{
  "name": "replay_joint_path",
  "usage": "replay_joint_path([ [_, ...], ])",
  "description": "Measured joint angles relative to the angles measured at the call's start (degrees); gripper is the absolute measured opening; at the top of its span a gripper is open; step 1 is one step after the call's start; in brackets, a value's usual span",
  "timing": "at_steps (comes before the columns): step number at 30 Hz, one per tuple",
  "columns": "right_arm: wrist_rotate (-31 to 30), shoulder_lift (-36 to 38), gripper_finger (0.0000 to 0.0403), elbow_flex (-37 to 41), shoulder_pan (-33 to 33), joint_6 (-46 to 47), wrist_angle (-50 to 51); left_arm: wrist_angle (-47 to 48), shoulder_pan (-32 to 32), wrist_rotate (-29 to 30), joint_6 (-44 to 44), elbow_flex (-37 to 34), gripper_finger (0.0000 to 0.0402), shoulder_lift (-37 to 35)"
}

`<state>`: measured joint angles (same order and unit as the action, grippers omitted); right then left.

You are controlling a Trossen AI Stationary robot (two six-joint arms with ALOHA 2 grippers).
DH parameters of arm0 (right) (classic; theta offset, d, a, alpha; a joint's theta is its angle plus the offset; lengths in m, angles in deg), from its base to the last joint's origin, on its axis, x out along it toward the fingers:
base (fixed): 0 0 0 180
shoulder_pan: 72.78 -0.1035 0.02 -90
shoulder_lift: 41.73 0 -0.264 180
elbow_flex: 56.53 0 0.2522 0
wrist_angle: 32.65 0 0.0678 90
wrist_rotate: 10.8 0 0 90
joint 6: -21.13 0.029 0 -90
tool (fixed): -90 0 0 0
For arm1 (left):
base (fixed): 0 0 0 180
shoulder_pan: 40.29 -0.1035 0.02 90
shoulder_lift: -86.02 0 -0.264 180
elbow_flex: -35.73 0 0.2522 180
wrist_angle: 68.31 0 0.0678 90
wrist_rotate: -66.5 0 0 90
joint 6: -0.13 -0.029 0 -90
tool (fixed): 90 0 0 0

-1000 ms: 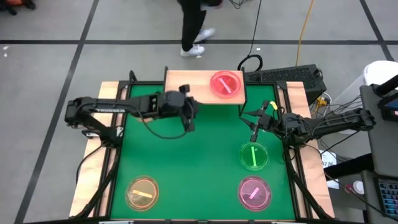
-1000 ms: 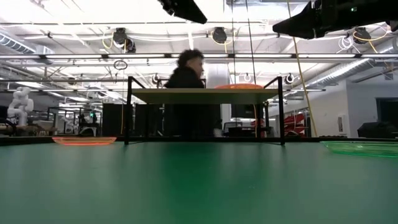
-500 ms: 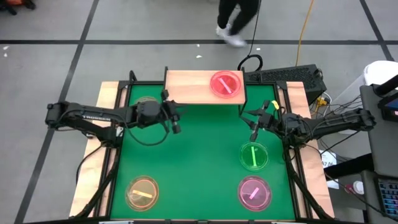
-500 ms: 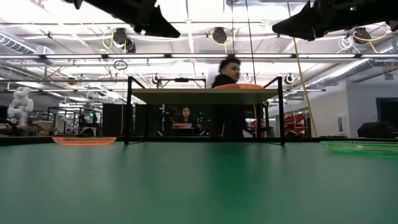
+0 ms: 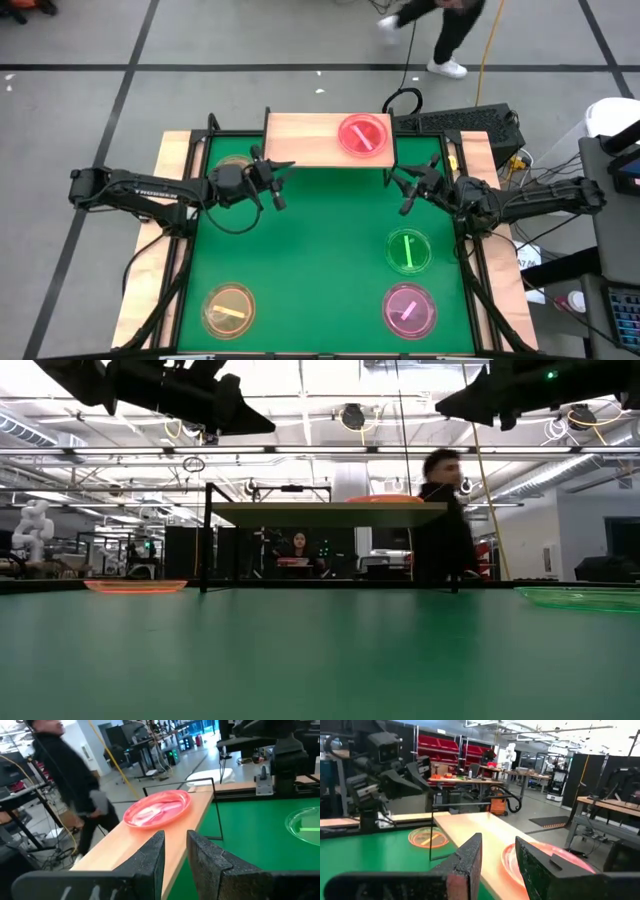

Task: Place and stack plates onto a shelf
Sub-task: Put the green plate on the shelf

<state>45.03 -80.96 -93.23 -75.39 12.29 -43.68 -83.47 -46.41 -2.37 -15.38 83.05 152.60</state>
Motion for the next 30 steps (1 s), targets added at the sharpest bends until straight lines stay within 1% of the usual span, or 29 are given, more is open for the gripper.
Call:
replay_joint_path([
  [2,0.9,0.0,0.0100,-0.3,0.0,-0.8,0.0,0.0,0.0,0.0,-0.2,0.0,0.0087,0.0],
  [4,1.2,0.0,0.0100,-1.8,0.0,-1.3,2.2,0.1,0.0,0.0,-0.6,0.0,0.0088,0.0],
  [12,1.2,-1.6,0.0100,-10.0,0.0,-0.8,16.3,-0.1,0.0,-0.1,-0.7,0.0,0.0088,0.0],
  [15,1.2,-3.0,0.0100,-12.1,0.0,1.4,23.1,-0.1,0.0,-0.1,-0.6,0.0,0.0088,0.0],
  [19,1.5,-4.9,0.0100,-13.1,0.0,7.8,31.9,-0.1,0.0,-0.1,-0.5,0.0,0.0088,0.0],
  [21,4.5,-5.8,0.0100,-13.1,0.0,12.2,36.6,-0.1,0.0,-0.1,-0.5,0.0,0.0088,0.0],
  [27,18.5,-8.9,0.0100,-13.1,0.0,21.0,45.4,-0.2,0.0,-0.2,-0.5,0.0,0.0088,0.0],
  [28,20.2,-9.7,0.0100,-13.1,0.0,21.8,45.8,-0.3,0.0,-0.2,-0.5,0.0,0.0088,0.0],
  [30,20.9,-11.4,0.0100,-12.4,-0.1,23.3,45.3,-0.5,0.0,-0.2,-0.5,0.0,0.0088,0.0],
])
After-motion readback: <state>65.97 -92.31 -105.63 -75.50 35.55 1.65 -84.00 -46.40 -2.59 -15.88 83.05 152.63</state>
